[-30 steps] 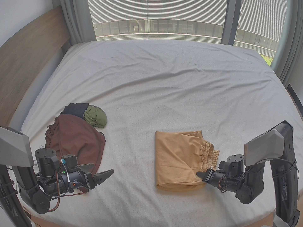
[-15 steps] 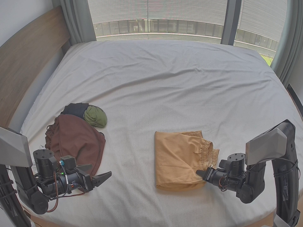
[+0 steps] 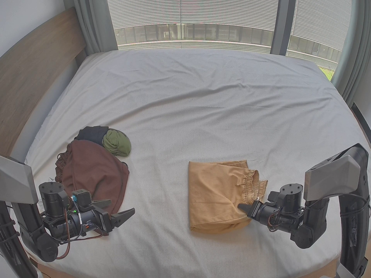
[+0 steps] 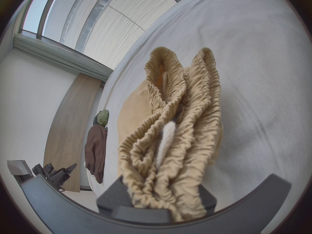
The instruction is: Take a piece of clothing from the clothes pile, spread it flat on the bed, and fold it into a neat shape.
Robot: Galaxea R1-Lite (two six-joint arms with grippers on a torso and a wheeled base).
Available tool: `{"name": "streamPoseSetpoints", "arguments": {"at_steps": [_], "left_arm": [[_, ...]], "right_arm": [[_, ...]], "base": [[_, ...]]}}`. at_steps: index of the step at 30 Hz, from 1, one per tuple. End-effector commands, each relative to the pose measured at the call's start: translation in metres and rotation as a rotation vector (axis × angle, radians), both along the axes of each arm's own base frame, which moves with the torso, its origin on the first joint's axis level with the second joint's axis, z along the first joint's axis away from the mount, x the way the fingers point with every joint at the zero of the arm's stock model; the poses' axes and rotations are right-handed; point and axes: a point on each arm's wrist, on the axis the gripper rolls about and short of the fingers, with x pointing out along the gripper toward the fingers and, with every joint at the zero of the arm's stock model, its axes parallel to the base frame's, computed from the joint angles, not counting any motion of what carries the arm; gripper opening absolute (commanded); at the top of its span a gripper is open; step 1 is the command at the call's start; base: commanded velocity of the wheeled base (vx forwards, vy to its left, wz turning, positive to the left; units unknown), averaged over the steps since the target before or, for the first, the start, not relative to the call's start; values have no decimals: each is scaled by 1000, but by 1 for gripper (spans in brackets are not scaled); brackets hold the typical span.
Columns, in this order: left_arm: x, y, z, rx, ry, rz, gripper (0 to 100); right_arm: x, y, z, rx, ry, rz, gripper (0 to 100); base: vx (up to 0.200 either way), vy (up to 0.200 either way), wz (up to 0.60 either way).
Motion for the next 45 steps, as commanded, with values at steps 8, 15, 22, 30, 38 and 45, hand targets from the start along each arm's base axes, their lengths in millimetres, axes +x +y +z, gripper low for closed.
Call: {"name": "streamPoseSetpoints", "arguments": {"at_steps": [8,15,22,30,38,45], "left_arm": [[-1,1,2,-3,-6,5,100],[0,1,2,-4,-8,5,100],[0,1,1,-2,-2,5,100],[0,1,-1,-1,6,2,100],[0,1,-1,-1,7,2,100],[0,0,-1,-2,8,1,100]], "right_arm": [[-8,5,54,69,-138,51,0],[-5,14,88,133,-258,111,0],[8,20,110,176,-359,119,0],[28,29,127,202,-430,117,0],[59,37,151,219,-455,138,0],[96,39,159,221,-454,136,0]], "base": [[0,0,0],[0,0,0],[0,0,0],[0,0,0],[0,0,0],[0,0,0]]}}
